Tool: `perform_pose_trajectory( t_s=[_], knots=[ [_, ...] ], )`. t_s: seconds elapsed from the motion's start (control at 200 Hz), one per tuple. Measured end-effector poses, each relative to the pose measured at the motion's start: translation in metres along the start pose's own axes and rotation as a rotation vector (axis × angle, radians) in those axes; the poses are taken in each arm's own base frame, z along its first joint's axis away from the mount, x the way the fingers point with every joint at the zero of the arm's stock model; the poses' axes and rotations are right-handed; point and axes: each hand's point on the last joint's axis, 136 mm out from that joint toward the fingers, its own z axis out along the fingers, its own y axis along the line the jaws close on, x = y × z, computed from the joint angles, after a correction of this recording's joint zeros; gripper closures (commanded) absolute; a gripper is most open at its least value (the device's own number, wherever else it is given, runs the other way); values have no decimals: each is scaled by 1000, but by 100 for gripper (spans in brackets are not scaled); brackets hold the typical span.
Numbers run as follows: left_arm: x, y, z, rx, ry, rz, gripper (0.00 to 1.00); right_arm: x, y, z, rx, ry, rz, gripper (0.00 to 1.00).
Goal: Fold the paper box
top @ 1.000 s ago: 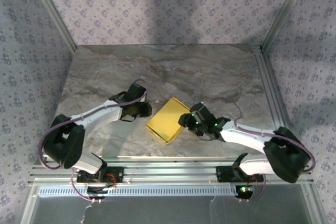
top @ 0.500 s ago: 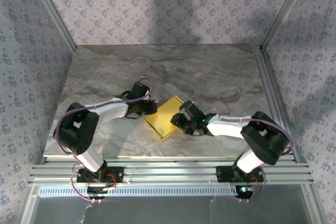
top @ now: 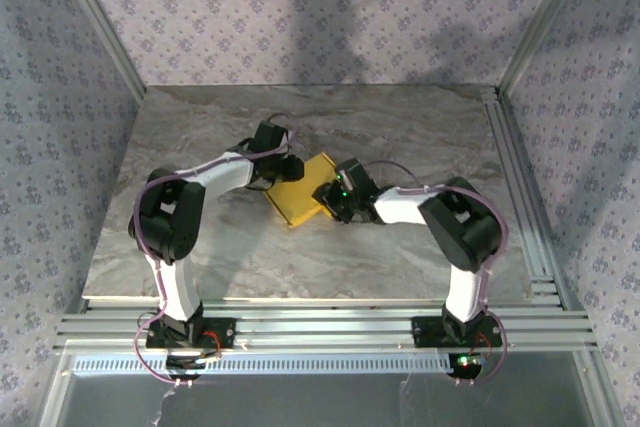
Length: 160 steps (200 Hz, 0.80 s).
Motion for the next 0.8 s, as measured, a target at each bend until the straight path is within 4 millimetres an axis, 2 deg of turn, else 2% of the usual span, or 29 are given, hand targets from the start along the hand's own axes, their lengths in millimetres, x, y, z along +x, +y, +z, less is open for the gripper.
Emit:
perform_pose_trajectory(
  t_s=[0.115, 0.21, 0.245, 0.27, 0.285, 0.295, 0.315, 0.395, 0.495, 0.57, 0.67, 0.75, 0.8],
  knots=[
    [-30, -2, -14, -4, -51, 8, 55, -9, 18, 9, -60, -24, 2, 45],
    [-48, 0, -29, -24, -103, 10, 42, -11, 21, 4, -50, -65, -19, 36],
    [-53, 2, -37, -37, -119, 7, 30, -12, 22, -1, -38, -84, -34, 28],
    [-55, 3, -45, -45, -132, 11, 23, -13, 23, -9, -30, -102, -41, 19],
    [-57, 3, -49, -50, -142, 4, 15, -12, 24, -14, -26, -111, -57, 12],
    [-59, 3, -53, -51, -150, 11, 4, -13, 25, -17, -27, -117, -58, 7],
    [-61, 3, -59, -57, -166, 5, 1, -14, 28, -26, -25, -137, -75, 2],
    [-63, 0, -95, -57, -237, -1, 0, -22, 40, -73, -42, -223, -141, 1],
    [-49, 0, -150, -57, -341, -9, 1, -49, 55, -152, -103, -384, -237, 1],
    [-35, 4, -188, -57, -427, -21, 1, -72, 53, -210, -92, -548, -318, 1],
    [-9, 23, -223, -105, -528, -55, 1, -83, 28, -274, 15, -752, -421, 1],
    [12, 53, -242, -222, -595, -121, 0, -86, 0, -308, 118, -883, -486, 1],
    [23, 73, -250, -305, -637, -148, 0, -91, -20, -320, 176, -960, -534, 1]
  ],
)
